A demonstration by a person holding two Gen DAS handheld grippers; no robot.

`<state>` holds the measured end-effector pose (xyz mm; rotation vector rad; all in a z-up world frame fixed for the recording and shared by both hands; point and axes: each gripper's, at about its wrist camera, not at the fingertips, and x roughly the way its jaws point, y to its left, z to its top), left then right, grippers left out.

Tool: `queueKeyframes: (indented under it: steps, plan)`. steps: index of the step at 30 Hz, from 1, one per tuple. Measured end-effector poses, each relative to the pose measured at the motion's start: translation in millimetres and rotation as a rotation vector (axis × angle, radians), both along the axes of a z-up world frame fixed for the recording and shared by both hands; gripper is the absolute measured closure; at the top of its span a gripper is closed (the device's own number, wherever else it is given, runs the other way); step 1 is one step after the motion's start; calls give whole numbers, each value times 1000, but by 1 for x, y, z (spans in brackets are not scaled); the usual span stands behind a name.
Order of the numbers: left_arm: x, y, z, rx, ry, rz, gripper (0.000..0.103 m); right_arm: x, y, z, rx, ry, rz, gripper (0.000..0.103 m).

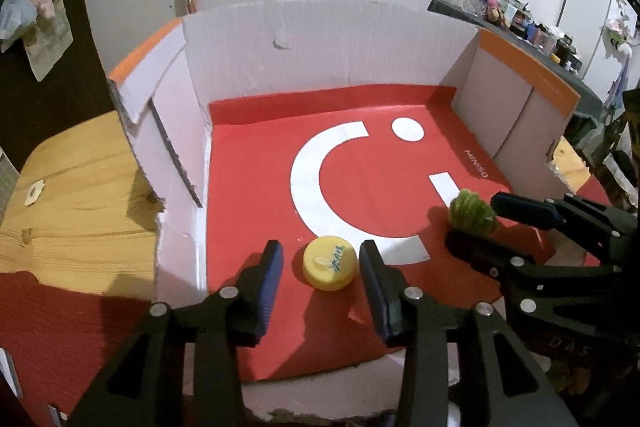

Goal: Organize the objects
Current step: 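Open the left tool to drop the cap while the right tool releases the plush, then withdraw both tools from the box back toward the remaining items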

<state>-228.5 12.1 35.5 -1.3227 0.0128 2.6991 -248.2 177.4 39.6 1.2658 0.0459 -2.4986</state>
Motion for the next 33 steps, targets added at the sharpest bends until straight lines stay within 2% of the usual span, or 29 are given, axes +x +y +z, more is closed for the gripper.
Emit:
queueKeyframes:
  steps: [4, 7, 11, 14, 24, 26, 33]
  plan:
    - [3, -1, 2, -4, 7, 1, 59, 1, 4, 5, -12, 9, -7, 45]
    - [8, 0, 5, -14, 18, 1, 51, 6, 5, 9, -18, 18, -10, 44]
    - [16, 2, 12, -34, 47, 9, 41, 13, 4, 16, -20, 40, -10, 35]
    - [23, 2, 16, -48, 68, 14, 37, 20, 4, 20, -25, 56, -11, 31]
    - [51, -6, 30, -40, 119, 51, 19, 47, 9, 39, -49, 120, -12, 11]
    - [56, -8, 32, -36, 124, 54, 18, 55, 11, 43, -56, 136, -13, 8]
    - [82, -12, 44, -26, 163, 79, 0, 80, 15, 60, -81, 197, -8, 1]
